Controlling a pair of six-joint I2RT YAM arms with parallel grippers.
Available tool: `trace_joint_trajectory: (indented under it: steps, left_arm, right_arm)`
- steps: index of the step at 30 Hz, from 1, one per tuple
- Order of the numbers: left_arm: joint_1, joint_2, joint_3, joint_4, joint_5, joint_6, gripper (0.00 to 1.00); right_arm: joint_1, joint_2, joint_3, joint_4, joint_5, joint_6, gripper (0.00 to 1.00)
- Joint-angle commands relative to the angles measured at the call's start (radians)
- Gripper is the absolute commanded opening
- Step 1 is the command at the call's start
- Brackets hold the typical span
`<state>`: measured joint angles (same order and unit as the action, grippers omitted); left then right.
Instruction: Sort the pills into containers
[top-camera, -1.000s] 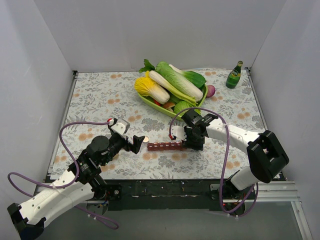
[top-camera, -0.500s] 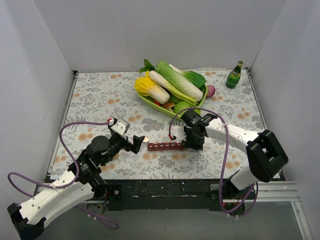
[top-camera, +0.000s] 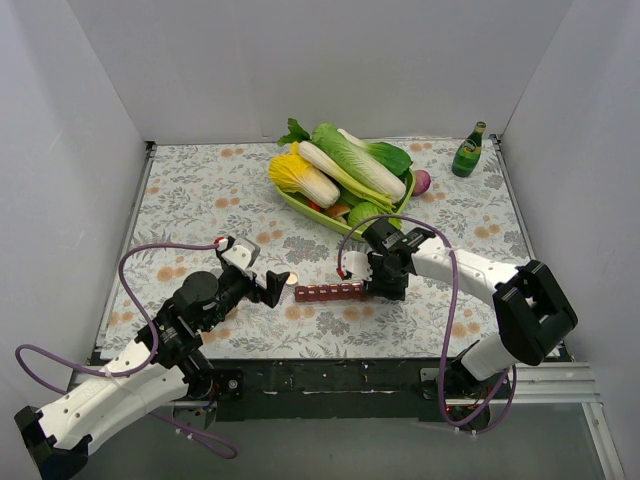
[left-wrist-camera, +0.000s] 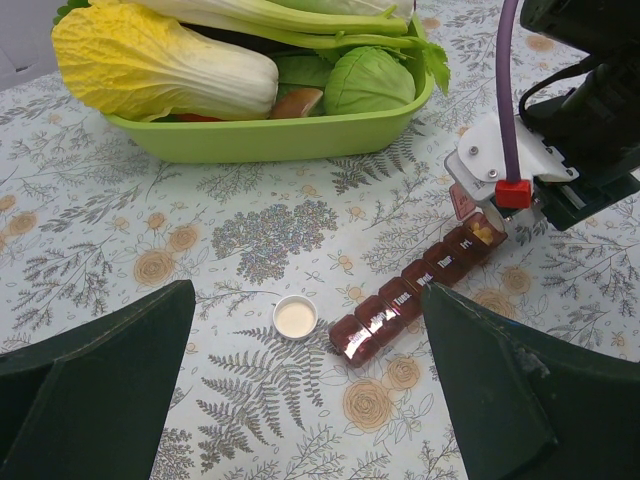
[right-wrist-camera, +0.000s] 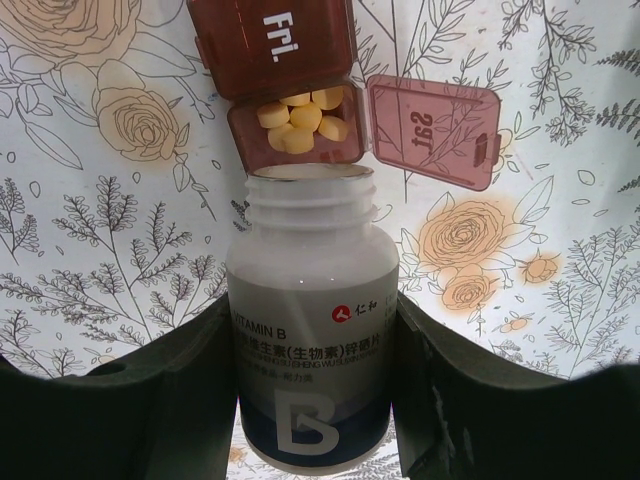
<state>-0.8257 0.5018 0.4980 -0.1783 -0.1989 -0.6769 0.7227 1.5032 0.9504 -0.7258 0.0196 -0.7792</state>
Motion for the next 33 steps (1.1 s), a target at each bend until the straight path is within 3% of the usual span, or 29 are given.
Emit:
trace_joint_trajectory:
  steps: [1, 17, 24, 27, 33]
  left_arm:
    - [0.005, -0.005, -0.006, 0.016, 0.003, 0.01, 0.98]
    - [0.005, -0.014, -0.006, 0.013, 0.001, 0.004, 0.98]
    - [0.005, -0.025, 0.001, 0.013, 0.01, -0.029, 0.98]
    - [0.005, -0.019, 0.026, 0.014, 0.036, -0.073, 0.98]
    - [0.005, 0.092, 0.109, 0.007, 0.105, -0.343, 0.98]
  right_arm:
    - [0.007, -0.043, -0.021, 0.032, -0.014, 0.018, 0.01]
    - [-0.009, -0.106, -0.062, 0.084, -0.072, 0.049, 0.01]
    - [-0.052, -0.204, -0.101, 0.135, -0.199, 0.066, 0.01]
    - [-0.085, -0.261, -0.107, 0.158, -0.286, 0.072, 0.01]
    - [-0.127, -0.369, -0.098, 0.253, -0.499, 0.095, 0.01]
